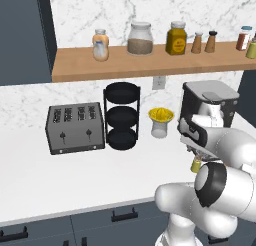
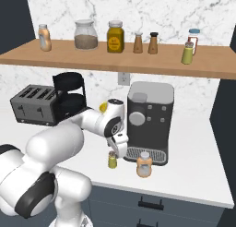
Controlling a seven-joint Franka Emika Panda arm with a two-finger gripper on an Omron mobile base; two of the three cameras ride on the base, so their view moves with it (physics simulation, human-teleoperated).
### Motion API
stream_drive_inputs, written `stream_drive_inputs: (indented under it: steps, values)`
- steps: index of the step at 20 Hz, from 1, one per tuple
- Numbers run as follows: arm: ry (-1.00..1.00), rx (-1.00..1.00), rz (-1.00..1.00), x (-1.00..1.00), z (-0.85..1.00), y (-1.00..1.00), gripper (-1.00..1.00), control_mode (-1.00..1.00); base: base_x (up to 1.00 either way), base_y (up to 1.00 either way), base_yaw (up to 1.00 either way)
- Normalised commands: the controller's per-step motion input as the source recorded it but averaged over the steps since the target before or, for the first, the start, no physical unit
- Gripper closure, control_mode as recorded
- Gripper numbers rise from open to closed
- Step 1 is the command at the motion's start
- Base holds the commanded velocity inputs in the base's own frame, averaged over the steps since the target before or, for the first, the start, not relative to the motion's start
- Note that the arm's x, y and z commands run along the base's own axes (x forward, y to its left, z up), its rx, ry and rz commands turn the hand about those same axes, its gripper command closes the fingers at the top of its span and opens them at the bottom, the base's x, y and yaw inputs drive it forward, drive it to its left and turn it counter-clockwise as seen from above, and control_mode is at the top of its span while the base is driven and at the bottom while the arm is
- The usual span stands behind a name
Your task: Put the shaker and condiment bottle from the counter next to their counterparts in the cabinet.
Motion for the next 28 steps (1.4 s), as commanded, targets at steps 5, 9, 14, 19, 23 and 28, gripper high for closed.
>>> stream_drive_inputs:
  steps: [5, 9, 14, 19, 23, 28]
  values:
    - [0.00, 0.01, 0.00, -0.05, -0.17, 0.00, -1.00, -1.00, 0.00, 0.00, 0.00]
    - [0.00, 0.01, 0.00, -0.01, -0.17, 0.00, -1.00, -1.00, 0.00, 0.00, 0.00]
    - [0.00, 0.00, 0.00, -0.02, -0.20, 0.00, -1.00, -1.00, 0.00, 0.00, 0.00]
    - [0.03, 0.00, 0.00, 0.00, -0.21, 0.00, -1.00, -1.00, 0.00, 0.00, 0.00]
    - [0.05, 0.00, 0.00, 0.00, -0.21, 0.00, 1.00, -1.00, 0.00, 0.00, 0.00]
    - [0.06, 0.01, 0.00, 0.00, -0.16, 0.00, 1.00, -1.00, 0.00, 0.00, 0.00]
